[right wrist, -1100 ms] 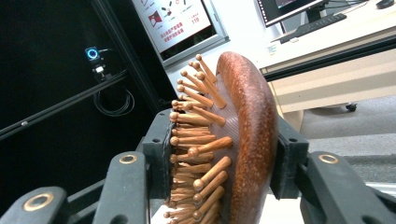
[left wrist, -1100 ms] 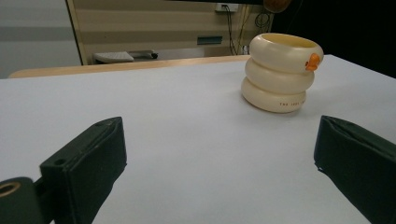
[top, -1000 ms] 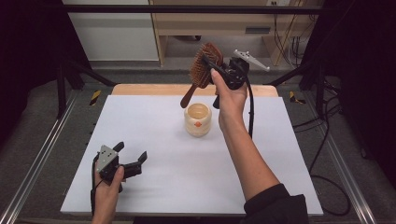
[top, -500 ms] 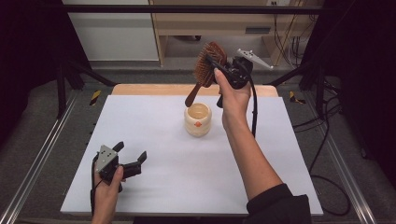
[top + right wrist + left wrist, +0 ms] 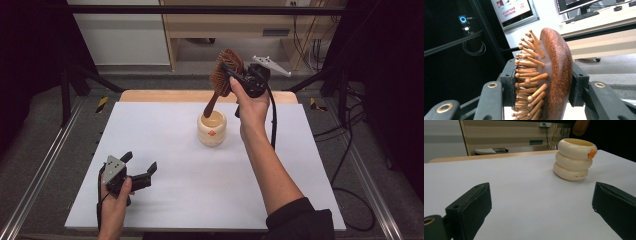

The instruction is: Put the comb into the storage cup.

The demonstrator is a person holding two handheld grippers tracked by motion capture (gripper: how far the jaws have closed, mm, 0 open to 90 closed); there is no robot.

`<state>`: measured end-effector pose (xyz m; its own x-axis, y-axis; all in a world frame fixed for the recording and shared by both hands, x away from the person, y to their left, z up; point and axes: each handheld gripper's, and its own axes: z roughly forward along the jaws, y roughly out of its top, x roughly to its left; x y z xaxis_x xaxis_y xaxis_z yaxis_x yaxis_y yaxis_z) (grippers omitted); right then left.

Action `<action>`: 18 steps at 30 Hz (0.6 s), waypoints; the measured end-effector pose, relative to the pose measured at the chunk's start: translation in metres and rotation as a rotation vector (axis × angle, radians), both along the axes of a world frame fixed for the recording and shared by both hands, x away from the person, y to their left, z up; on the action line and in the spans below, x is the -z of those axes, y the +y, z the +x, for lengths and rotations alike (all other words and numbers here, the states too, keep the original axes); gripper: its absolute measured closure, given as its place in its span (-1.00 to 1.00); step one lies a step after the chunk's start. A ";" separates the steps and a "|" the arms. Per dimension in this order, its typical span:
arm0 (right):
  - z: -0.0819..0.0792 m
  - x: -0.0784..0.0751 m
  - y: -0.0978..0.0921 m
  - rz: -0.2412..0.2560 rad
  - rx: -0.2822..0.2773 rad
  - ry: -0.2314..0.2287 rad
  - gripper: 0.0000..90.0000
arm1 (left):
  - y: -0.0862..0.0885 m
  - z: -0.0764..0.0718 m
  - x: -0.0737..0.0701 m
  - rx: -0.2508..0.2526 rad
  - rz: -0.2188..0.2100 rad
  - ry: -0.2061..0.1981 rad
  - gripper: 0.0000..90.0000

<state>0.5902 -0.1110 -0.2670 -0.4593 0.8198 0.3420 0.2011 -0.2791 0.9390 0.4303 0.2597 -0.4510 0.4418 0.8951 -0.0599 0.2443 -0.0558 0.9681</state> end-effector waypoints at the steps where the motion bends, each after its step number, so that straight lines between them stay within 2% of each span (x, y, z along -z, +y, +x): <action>1: 0.000 0.001 0.000 -0.008 0.003 0.001 0.14 | 0.000 0.000 0.000 0.000 -0.001 0.000 -0.94; 18: 0.004 0.019 -0.003 -0.061 0.015 0.031 0.14 | 0.000 0.000 0.000 0.001 0.002 -0.003 -0.94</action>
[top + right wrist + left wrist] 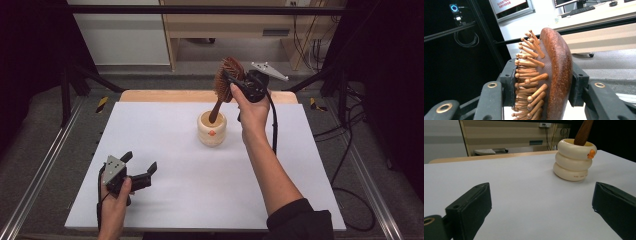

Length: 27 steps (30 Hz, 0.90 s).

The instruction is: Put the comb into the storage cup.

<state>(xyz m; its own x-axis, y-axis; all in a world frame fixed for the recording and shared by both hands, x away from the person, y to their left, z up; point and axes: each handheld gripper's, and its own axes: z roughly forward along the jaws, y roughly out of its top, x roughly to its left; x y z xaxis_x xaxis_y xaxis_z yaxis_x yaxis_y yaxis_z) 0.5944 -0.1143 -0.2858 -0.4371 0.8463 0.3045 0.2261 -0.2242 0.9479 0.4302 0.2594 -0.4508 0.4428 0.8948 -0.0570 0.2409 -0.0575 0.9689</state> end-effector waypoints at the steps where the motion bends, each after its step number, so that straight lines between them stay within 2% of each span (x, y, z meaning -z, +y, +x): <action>1: 0.000 0.001 0.000 -0.003 -0.001 0.001 0.14 | 0.000 0.000 0.000 0.001 0.000 0.000 -0.94; 24: 0.003 0.019 0.005 -0.019 0.003 0.029 0.14 | 0.001 0.000 0.000 0.001 0.000 -0.001 -0.94; 27: 0.002 0.022 0.005 -0.029 0.010 0.018 0.14 | 0.001 0.000 0.000 0.002 0.002 -0.002 -0.94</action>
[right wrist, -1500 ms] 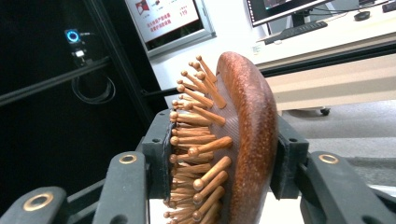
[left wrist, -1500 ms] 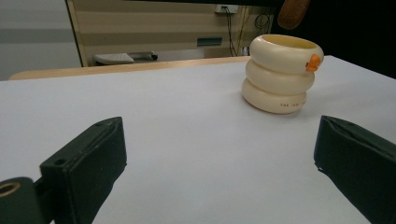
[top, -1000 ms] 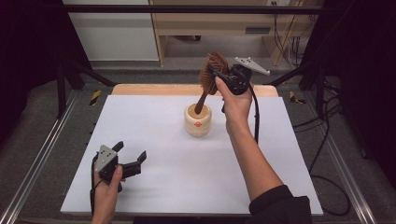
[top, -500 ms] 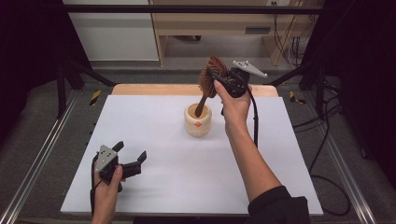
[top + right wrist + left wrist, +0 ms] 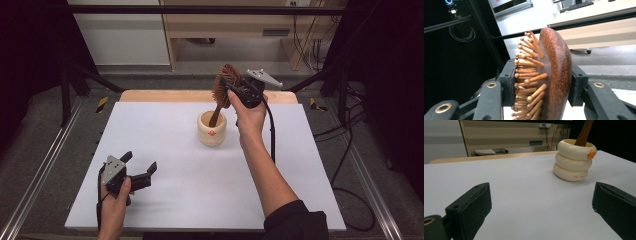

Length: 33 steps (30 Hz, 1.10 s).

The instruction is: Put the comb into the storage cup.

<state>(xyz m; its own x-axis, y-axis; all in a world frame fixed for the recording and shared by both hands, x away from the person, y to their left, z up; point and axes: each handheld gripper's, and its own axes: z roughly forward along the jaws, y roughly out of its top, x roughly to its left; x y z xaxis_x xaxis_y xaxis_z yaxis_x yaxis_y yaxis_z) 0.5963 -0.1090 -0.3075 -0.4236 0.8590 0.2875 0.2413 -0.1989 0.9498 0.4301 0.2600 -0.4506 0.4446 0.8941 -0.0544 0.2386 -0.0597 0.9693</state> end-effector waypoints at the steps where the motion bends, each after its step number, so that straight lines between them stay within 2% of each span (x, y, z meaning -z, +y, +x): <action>1: 0.000 0.000 0.000 0.000 0.001 0.000 0.14 | 0.000 0.000 0.000 0.001 0.003 -0.001 -0.94; 33: -0.001 0.023 0.007 -0.008 -0.011 0.032 0.14 | 0.000 0.000 0.000 0.002 -0.003 -0.001 -0.94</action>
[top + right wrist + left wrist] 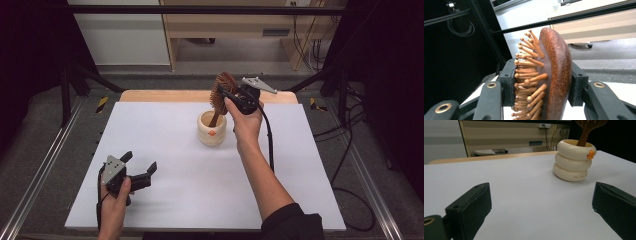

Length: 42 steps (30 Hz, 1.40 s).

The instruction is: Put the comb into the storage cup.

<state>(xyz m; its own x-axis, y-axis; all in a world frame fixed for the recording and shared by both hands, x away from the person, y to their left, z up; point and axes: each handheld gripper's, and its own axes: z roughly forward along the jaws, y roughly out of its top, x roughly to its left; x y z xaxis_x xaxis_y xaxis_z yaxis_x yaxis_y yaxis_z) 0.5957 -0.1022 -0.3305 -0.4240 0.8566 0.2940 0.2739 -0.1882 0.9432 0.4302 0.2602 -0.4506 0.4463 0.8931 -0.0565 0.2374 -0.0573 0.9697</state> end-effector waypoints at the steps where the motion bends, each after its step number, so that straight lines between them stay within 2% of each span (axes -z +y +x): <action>1: 0.000 0.000 0.000 0.003 0.000 0.003 0.14 | 0.000 0.000 0.000 0.000 0.000 0.000 -0.94; 42: 0.001 0.016 0.000 0.008 0.008 0.024 0.14 | 0.000 0.000 0.000 0.003 0.001 -0.001 -0.94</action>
<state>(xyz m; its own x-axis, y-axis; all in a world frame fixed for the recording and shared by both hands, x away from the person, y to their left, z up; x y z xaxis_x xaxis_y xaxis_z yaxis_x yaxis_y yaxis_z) 0.5971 -0.1019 -0.3461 -0.4101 0.8574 0.3109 0.2953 -0.1976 0.9347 0.4303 0.2599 -0.4507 0.4488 0.8919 -0.0557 0.2365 -0.0585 0.9699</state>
